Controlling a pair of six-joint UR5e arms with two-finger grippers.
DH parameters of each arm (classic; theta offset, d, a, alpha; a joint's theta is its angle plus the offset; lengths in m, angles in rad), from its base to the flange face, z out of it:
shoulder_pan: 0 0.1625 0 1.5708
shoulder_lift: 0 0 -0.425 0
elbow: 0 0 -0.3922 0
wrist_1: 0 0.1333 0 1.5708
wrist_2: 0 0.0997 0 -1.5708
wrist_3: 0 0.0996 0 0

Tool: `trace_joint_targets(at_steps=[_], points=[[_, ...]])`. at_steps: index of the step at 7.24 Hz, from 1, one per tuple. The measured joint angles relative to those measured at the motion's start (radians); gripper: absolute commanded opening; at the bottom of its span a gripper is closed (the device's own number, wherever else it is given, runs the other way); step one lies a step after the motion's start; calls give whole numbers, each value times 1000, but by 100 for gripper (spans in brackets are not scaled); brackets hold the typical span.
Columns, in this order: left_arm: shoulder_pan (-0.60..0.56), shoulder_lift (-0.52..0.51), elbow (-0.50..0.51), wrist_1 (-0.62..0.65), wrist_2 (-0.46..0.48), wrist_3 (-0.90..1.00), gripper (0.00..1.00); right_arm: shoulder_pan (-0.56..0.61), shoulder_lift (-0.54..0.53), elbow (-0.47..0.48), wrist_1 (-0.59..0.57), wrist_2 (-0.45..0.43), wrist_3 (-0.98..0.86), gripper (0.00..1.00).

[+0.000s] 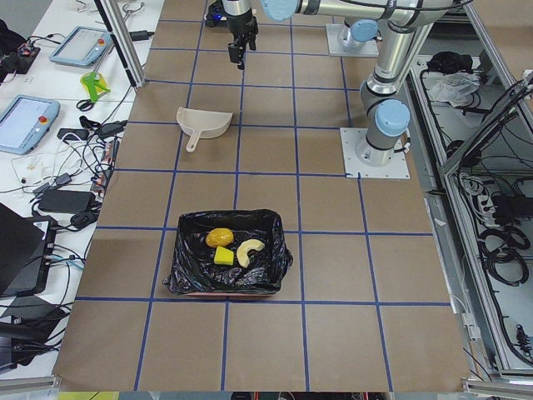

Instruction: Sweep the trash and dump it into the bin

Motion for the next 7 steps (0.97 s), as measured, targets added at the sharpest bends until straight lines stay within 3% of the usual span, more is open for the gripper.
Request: trace_joint_targets(at_steps=[3, 7], points=[[-6, 81, -150, 160, 53, -249, 98, 0, 4, 0, 50, 3, 2, 100], [-10, 118, -195, 252, 57, -291, 100, 0, 3, 0, 67, -10, 13, 100]])
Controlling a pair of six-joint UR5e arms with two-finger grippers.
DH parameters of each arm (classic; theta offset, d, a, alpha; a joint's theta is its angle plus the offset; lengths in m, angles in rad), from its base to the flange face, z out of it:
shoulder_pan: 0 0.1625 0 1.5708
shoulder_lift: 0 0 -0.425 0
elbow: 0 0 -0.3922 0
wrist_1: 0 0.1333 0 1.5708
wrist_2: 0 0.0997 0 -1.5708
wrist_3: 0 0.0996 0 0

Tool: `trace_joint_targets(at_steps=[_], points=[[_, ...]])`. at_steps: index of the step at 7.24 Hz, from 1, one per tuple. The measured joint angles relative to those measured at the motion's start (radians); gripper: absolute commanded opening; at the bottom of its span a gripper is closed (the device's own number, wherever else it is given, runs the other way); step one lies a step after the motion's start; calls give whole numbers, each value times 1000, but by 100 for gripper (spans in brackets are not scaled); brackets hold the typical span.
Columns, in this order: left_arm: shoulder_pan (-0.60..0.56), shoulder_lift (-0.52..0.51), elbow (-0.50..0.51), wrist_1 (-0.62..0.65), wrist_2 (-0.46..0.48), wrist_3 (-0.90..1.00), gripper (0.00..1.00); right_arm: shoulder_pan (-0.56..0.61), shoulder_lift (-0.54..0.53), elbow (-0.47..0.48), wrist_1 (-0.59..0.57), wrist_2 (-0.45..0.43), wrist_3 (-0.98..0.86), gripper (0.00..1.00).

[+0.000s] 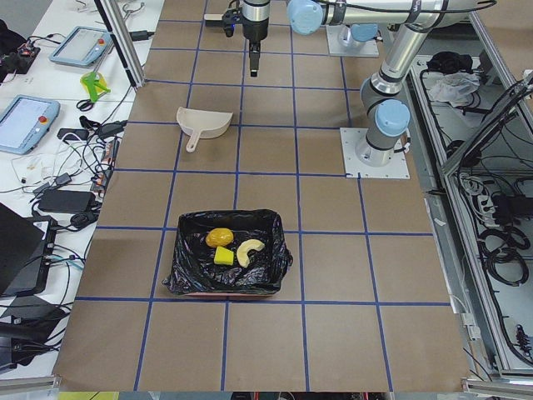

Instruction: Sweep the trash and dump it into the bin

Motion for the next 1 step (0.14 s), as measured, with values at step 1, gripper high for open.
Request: trace_joint_targets(at_steps=[1], points=[[0, 3, -3, 1, 0, 1, 100, 0, 0, 0, 0, -1, 1, 100]])
